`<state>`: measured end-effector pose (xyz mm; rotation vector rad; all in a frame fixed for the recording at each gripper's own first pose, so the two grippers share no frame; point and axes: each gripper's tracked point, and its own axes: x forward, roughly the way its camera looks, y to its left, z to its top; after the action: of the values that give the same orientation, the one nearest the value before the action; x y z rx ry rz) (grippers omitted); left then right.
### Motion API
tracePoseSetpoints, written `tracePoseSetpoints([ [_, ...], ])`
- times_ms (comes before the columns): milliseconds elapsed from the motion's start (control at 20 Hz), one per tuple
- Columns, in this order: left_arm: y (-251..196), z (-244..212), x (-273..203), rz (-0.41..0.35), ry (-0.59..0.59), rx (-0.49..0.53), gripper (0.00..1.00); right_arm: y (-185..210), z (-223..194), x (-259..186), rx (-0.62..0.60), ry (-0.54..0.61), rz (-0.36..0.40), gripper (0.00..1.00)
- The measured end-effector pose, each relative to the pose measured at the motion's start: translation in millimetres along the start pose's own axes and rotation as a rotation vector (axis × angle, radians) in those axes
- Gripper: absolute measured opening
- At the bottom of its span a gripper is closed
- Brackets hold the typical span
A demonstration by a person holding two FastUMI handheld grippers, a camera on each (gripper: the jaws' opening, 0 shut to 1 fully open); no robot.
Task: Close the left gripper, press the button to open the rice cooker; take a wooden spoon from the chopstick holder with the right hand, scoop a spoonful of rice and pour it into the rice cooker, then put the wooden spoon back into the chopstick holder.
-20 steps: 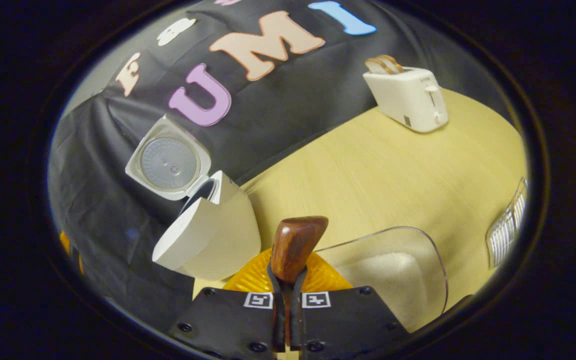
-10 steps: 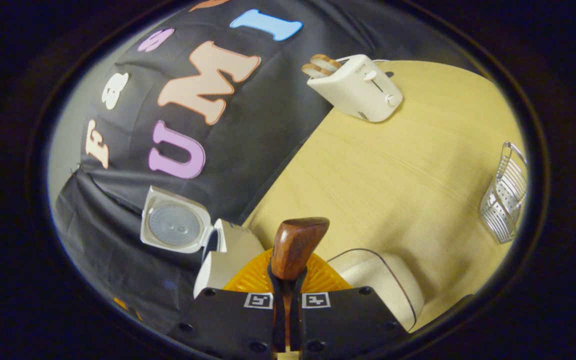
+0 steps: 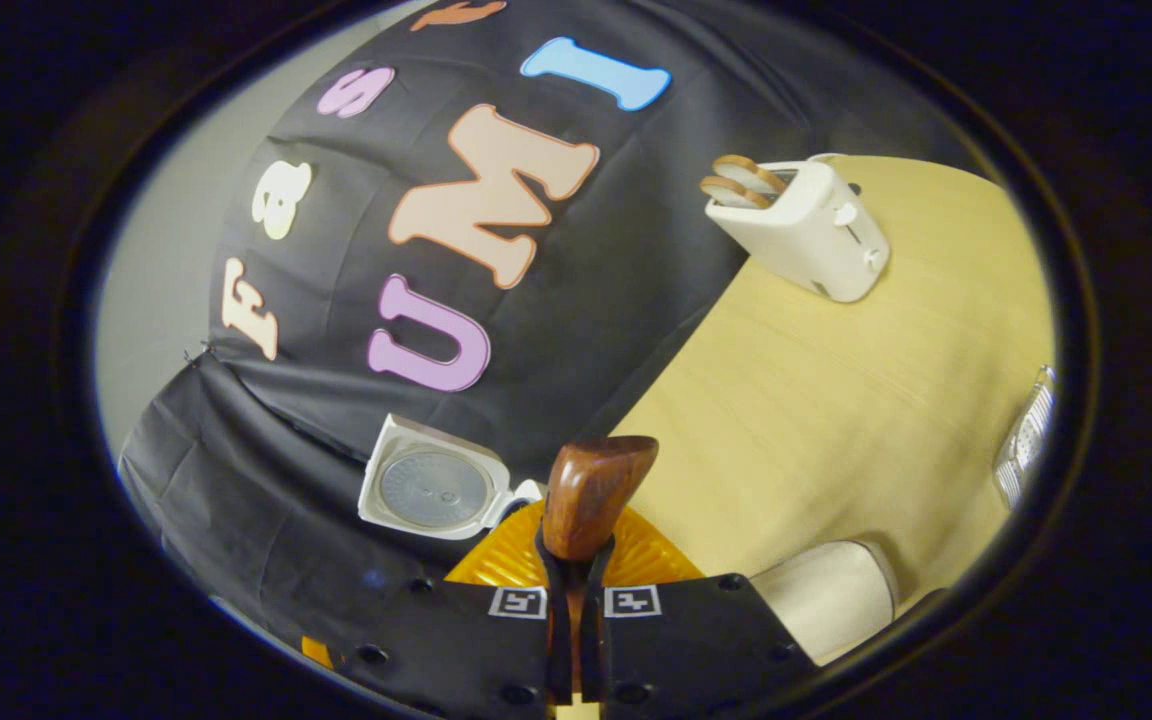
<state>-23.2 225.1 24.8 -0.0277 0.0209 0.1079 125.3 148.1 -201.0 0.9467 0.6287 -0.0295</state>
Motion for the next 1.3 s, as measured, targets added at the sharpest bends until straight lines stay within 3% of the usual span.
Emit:
tracePoseSetpoints([
  [750,72.9,-5.9,-20.9,0.157,0.023,-0.003,0.92,157.1,-47.1,100.6,-0.115,0.018,0.192,0.07],
  [1000,96.6,-19.2,-30.4,0.204,0.063,-0.004,0.87,192.3,-72.5,146.9,-0.149,0.004,0.210,0.07],
  [1050,101.4,-20.4,-31.5,0.214,0.068,-0.001,0.92,195.6,-81.5,155.8,-0.165,0.007,0.205,0.07],
  [1300,115.2,-28.4,-32.7,0.261,0.082,0.010,0.92,203.9,-123.1,199.5,-0.258,0.027,0.176,0.07],
])
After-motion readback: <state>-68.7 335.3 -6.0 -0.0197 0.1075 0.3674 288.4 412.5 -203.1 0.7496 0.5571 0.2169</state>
